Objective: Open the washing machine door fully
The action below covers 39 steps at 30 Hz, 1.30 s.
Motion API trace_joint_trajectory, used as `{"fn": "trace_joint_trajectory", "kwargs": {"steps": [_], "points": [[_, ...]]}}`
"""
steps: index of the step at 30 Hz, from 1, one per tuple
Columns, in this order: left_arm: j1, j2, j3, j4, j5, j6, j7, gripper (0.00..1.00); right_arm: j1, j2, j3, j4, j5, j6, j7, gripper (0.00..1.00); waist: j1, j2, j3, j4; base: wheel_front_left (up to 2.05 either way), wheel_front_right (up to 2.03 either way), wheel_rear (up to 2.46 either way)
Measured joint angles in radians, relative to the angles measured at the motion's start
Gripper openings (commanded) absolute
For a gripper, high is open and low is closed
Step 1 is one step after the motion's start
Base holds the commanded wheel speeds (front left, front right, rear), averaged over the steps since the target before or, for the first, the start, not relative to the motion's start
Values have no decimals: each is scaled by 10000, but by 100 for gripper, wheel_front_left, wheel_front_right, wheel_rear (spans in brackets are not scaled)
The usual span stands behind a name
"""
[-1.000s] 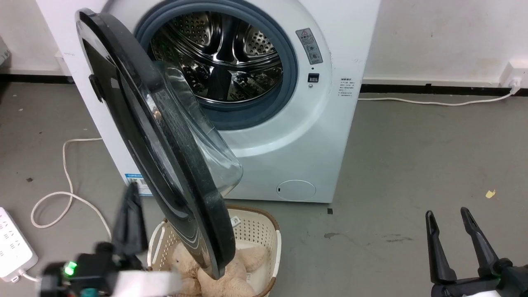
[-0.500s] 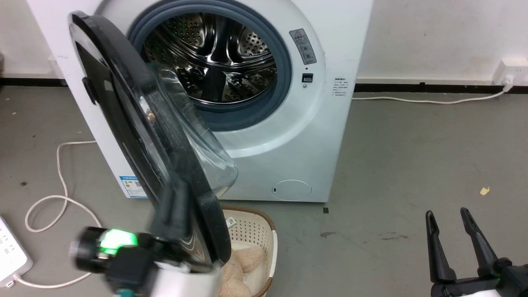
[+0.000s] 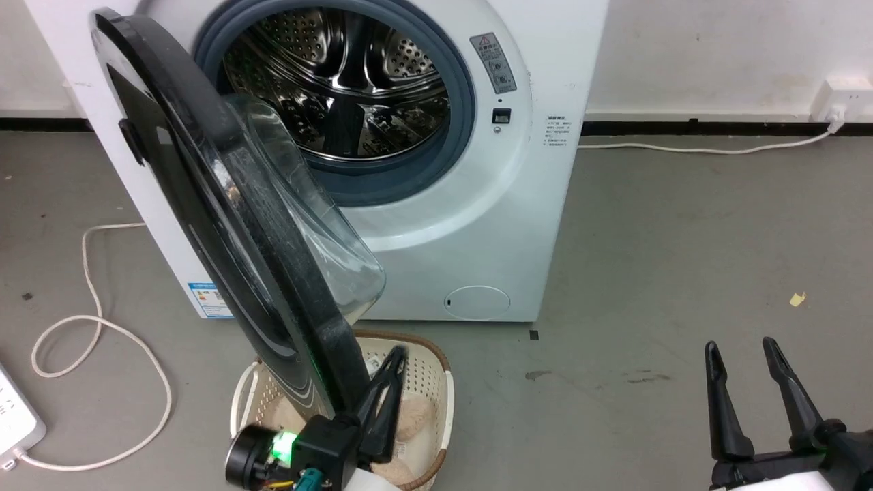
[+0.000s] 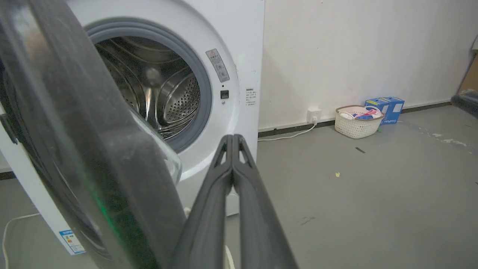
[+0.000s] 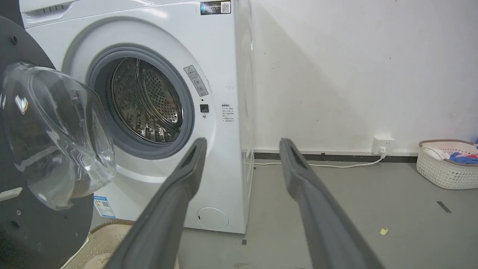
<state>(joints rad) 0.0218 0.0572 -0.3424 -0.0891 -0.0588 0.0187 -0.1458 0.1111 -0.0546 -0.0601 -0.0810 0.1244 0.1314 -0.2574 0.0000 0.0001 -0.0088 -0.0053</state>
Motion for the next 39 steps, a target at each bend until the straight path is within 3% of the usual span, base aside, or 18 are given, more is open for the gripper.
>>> {"fn": "trace_joint_trajectory", "kwargs": {"steps": [7,17,32,39], "points": [[-17,15,397,1340,-259,318,42,0,-35,0,42,61,15,0,0,100,1,0,142,6,0,0,0],[-66,159,570,1992,-445,332,-226,0,-38,0,117,198,92,0,0,100,1,0,212,454,0,0,0],[-51,903,1450,1618,-748,813,-54,0,-16,8,332,307,190,0,0,100,0,0,160,2301,0,0,0],[-70,1463,2533,1277,-1275,1066,63,0,-294,10,583,299,36,0,0,100,0,0,737,2923,0,0,0]]}}
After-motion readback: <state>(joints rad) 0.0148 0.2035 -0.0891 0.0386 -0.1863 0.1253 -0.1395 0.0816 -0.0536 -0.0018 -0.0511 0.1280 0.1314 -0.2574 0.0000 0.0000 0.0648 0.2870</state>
